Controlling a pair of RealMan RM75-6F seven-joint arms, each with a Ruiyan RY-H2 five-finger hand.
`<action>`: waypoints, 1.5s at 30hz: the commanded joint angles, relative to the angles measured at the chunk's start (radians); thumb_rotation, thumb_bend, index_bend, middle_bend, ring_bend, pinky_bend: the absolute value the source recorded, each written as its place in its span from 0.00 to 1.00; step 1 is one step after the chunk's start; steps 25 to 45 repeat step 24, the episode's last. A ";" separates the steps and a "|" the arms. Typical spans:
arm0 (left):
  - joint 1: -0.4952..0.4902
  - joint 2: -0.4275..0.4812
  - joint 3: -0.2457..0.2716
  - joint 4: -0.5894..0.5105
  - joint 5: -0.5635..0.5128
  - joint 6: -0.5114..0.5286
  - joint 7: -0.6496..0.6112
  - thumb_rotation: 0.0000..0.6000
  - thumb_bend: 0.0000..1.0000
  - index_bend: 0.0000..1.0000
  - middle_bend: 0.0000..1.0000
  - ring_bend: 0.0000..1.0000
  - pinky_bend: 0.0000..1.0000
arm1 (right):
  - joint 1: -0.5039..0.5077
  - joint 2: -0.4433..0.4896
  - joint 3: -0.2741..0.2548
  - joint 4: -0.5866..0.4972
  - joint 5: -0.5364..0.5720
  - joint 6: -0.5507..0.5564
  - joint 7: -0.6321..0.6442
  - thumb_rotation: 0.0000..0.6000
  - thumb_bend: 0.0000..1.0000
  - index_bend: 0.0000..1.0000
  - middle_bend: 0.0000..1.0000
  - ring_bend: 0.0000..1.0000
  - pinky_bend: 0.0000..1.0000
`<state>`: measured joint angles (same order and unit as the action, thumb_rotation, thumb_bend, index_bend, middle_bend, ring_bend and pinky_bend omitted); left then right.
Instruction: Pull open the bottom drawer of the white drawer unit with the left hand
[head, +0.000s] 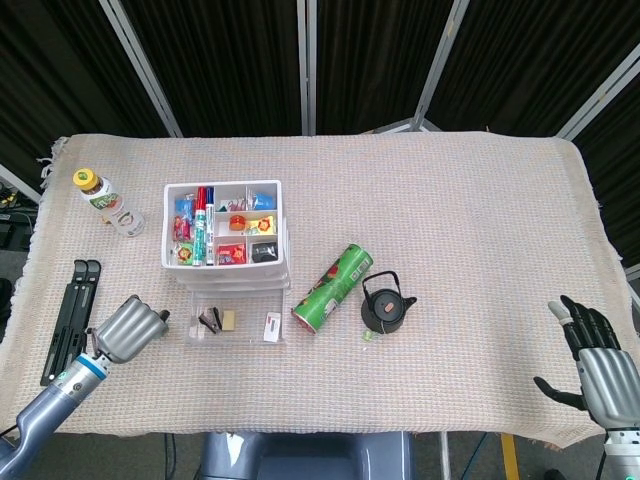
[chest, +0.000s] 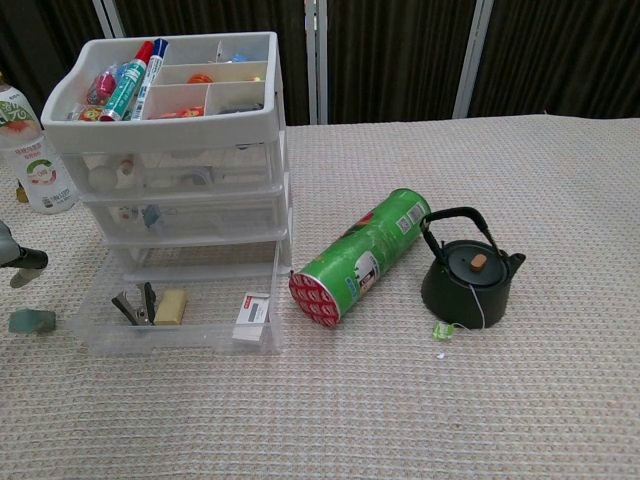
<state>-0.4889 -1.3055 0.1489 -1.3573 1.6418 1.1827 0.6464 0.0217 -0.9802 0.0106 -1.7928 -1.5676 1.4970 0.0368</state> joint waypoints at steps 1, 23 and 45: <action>0.022 -0.010 -0.016 0.018 -0.007 0.034 -0.034 1.00 0.05 0.46 0.95 0.94 0.77 | 0.001 -0.002 0.000 0.001 0.002 -0.002 -0.003 1.00 0.06 0.00 0.00 0.00 0.00; 0.407 -0.147 -0.033 -0.182 -0.010 0.579 -0.223 1.00 0.00 0.00 0.00 0.00 0.00 | 0.006 -0.047 0.033 0.067 0.017 0.030 -0.088 1.00 0.06 0.00 0.00 0.00 0.00; 0.413 -0.143 -0.033 -0.189 -0.012 0.578 -0.226 1.00 0.00 0.00 0.00 0.00 0.00 | 0.006 -0.050 0.033 0.069 0.017 0.029 -0.090 1.00 0.06 0.00 0.00 0.00 0.00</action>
